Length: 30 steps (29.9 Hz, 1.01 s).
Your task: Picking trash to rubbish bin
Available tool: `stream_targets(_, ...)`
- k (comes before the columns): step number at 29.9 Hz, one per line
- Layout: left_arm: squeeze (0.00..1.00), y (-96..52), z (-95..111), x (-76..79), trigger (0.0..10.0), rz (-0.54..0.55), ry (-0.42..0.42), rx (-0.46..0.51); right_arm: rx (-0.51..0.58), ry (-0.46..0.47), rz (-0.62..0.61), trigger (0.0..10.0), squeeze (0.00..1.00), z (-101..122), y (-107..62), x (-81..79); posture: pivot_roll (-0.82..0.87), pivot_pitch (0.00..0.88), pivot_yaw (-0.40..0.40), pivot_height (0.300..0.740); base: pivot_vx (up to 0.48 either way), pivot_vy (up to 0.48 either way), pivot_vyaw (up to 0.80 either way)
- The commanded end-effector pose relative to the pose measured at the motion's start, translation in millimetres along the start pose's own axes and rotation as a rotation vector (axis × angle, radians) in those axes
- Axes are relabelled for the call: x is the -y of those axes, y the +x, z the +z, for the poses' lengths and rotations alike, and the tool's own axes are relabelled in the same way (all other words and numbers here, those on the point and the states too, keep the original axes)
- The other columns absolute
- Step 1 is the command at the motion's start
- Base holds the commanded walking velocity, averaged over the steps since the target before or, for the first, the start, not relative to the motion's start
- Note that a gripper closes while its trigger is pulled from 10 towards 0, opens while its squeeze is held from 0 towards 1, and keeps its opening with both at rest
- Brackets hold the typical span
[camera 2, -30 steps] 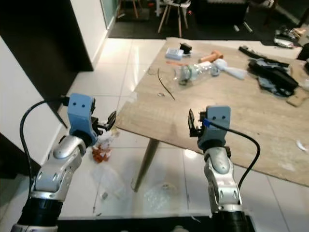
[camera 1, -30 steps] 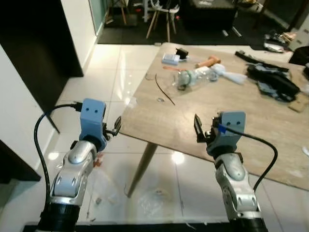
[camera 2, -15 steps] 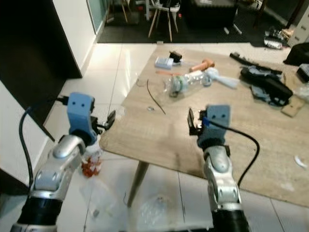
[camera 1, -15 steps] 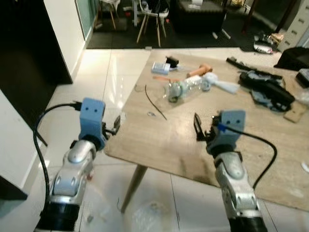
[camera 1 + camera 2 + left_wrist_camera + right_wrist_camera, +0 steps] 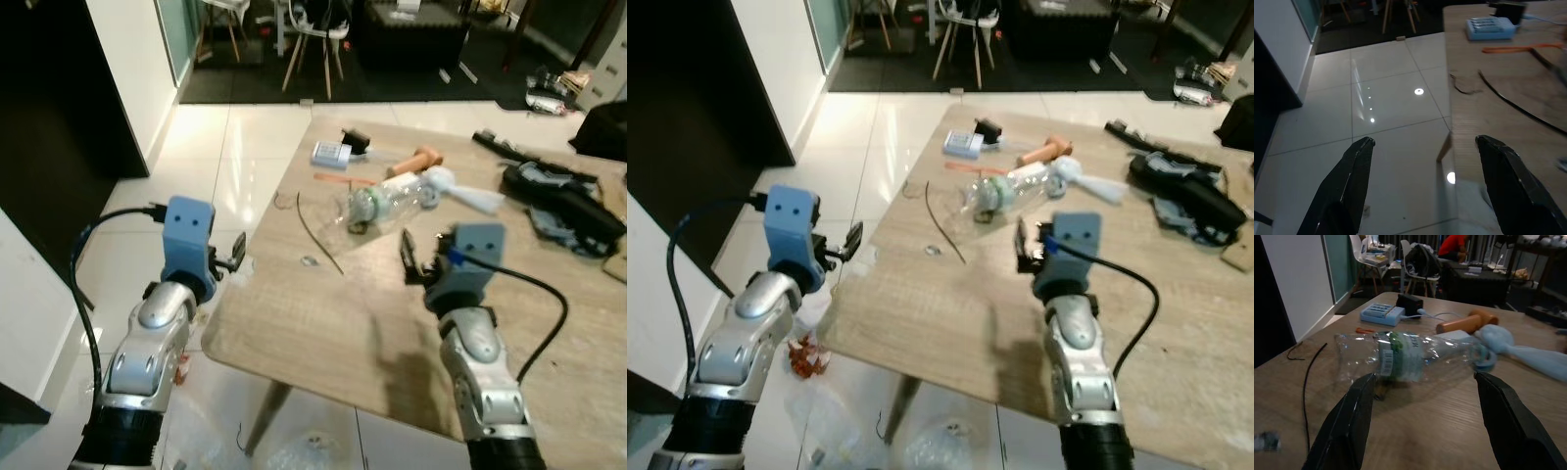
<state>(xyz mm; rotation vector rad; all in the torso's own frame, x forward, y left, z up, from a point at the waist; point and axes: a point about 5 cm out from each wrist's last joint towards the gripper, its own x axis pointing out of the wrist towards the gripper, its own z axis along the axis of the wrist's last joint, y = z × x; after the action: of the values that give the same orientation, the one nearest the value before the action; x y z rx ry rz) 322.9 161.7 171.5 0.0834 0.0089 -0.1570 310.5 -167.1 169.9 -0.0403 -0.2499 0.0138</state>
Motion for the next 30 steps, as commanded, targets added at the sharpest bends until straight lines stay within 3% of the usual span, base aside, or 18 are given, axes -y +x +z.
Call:
stream_targets(1,0.13,-0.9,-4.1,0.3,10.0,-0.005,0.005,-0.017,-0.01,-0.009,-0.01,10.0,0.0,-2.5,-1.2,4.3,-0.02,0.142,0.038,0.74,0.36,0.0,0.0)
stream_targets(6,0.06,-1.0,-5.6,-1.2,10.0,0.011,0.013,-0.033,-0.009,-0.008,-0.01,10.0,0.0,-2.2,-0.9,4.3,-0.01,0.144,0.037,0.74,0.263,0.0,0.0)
stream_targets(14,0.05,-0.6,-5.6,-1.1,10.0,0.01,0.016,-0.033,-0.012,-0.006,-0.014,10.0,0.0,-2.8,-1.7,4.2,-0.01,0.146,0.038,0.74,0.0,0.0,0.0)
stream_targets(17,0.0,0.3,-6.0,0.7,10.0,0.0,0.027,-0.033,-0.015,-0.004,-0.02,10.0,0.0,-3.5,-1.1,6.7,-0.01,0.146,0.038,0.74,0.0,0.0,0.0)
stream_targets(23,0.0,1.3,-2.6,6.1,10.0,-0.048,0.04,-0.011,-0.049,-0.001,0.007,10.0,0.0,-6.7,7.2,16.2,-0.02,0.15,0.042,0.74,0.0,0.0,0.0)
stream_targets(24,0.0,1.5,-1.1,6.4,10.0,-0.055,0.037,-0.003,-0.04,-0.002,0.01,10.0,0.33,-5.3,8.7,17.6,-0.01,0.159,0.046,0.74,0.0,0.0,0.0)
stream_targets(25,0.0,1.9,0.6,6.7,10.0,-0.061,0.036,0.006,-0.027,0.005,0.014,10.0,1.0,-3.1,10.9,19.4,-0.01,0.159,0.046,0.74,0.0,0.0,0.0)
stream_targets(30,0.01,4.1,7.1,8.1,10.0,-0.089,0.036,0.037,0.022,-0.052,0.096,10.0,1.0,8.0,21.3,22.3,-0.01,0.169,0.048,0.74,0.0,0.0,0.0)
